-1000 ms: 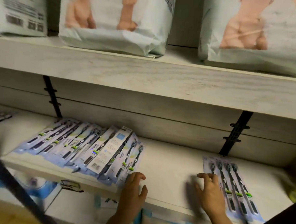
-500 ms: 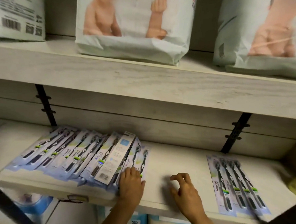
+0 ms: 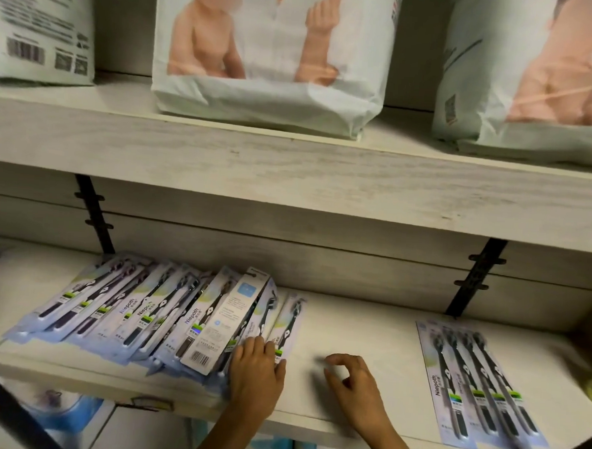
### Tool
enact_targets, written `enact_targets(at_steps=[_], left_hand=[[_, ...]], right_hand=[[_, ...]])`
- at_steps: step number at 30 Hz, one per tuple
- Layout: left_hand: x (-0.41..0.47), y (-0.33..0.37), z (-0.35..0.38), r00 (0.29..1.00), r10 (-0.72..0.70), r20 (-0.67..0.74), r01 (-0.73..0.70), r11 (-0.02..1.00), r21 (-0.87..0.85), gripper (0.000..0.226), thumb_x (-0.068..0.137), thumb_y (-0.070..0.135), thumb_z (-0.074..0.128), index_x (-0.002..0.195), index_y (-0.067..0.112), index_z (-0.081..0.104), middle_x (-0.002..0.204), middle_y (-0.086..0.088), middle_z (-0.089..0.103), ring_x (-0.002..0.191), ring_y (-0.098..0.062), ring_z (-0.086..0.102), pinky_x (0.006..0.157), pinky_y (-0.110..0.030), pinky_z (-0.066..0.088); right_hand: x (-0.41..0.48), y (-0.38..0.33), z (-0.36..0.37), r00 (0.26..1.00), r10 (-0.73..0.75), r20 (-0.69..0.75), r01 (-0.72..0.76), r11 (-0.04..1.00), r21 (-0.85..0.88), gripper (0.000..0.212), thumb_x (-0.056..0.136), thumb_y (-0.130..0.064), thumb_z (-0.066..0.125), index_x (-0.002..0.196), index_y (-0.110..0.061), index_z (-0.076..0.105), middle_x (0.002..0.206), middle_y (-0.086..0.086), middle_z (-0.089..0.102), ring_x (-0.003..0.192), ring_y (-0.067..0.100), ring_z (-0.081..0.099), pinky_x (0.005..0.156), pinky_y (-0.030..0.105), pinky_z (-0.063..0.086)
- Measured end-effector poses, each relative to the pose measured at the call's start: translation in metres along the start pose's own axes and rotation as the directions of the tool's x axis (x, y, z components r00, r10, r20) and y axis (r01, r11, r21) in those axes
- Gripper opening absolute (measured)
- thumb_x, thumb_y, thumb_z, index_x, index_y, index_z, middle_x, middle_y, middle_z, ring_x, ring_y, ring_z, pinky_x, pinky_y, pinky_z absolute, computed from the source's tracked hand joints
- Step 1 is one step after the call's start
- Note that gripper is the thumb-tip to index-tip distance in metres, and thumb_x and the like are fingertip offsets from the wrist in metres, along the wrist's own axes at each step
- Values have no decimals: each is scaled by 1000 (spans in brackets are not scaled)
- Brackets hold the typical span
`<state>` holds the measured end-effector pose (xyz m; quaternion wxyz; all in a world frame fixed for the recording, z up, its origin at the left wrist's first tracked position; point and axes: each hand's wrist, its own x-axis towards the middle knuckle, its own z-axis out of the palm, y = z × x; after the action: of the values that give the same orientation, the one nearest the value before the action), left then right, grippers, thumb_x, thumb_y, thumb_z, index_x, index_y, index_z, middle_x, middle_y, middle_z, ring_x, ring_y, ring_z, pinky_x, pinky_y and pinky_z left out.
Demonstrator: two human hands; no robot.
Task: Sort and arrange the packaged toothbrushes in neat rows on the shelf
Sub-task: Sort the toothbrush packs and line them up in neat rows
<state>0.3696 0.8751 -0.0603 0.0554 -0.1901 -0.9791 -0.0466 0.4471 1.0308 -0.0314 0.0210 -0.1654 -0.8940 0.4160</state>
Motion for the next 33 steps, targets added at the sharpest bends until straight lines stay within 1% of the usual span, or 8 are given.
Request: enact_targets(at_steps=[3,6,10,13,17,20,25,33], left_hand=[[-9,17,-12,993,27,-116,-42,991,-129,41,87,48,33,99,22,63,92,3,60,87,-14,55,77,-31,45],[-22,39,-20,984,109,-141,-145,951,-274,31,75,47,39,81,29,64,72,12,57,66,-6,55,58,-21,47],[-25,49,-18,977,146,-157,-194,914,-355,29,72,45,43,90,28,59,84,10,57,78,-8,56,67,-22,49],[-22,37,-20,964,206,-169,-248,925,-288,34,81,59,41,93,30,53,89,12,53,83,-6,49,74,-20,40],[2,1,-24,997,30,-69,-33,998,-51,47,93,49,27,125,18,40,127,-1,44,116,-16,38,100,-30,32],[16,-14,-24,997,-76,10,74,989,130,46,94,40,35,129,11,36,131,-8,43,119,-22,38,100,-34,31],[28,-18,-17,995,-98,15,92,970,225,45,94,33,44,130,8,35,129,-10,46,117,-23,42,99,-34,32],[32,-14,-10,993,-116,-7,117,993,26,39,92,21,51,129,13,39,126,-3,53,112,-14,52,94,-22,43]], right_hand=[[3,-12,2,980,170,103,-196,914,356,18,95,-36,48,104,-23,57,108,1,62,82,13,63,72,22,53],[4,-22,0,949,172,266,-299,759,579,20,95,-35,49,100,-18,57,91,1,65,81,15,63,60,17,50],[8,-12,6,963,211,164,-267,733,626,16,88,-19,63,98,-9,56,85,7,67,76,20,61,71,30,51],[9,-3,1,956,258,142,-284,682,673,11,88,-9,62,97,-5,60,88,12,72,75,23,66,72,33,55],[10,9,-7,951,287,116,-288,684,671,13,87,-11,64,98,-6,59,92,17,70,82,31,67,81,44,53],[9,14,-9,948,294,118,-299,709,638,17,87,-15,65,101,-9,58,97,20,69,92,36,67,91,52,50],[10,19,-10,948,285,144,-308,699,645,22,86,-11,64,106,-6,57,97,18,70,89,32,69,85,47,54],[6,27,-17,949,288,124,-294,681,671,20,87,-9,63,106,-6,57,96,18,71,85,29,69,79,41,56]])
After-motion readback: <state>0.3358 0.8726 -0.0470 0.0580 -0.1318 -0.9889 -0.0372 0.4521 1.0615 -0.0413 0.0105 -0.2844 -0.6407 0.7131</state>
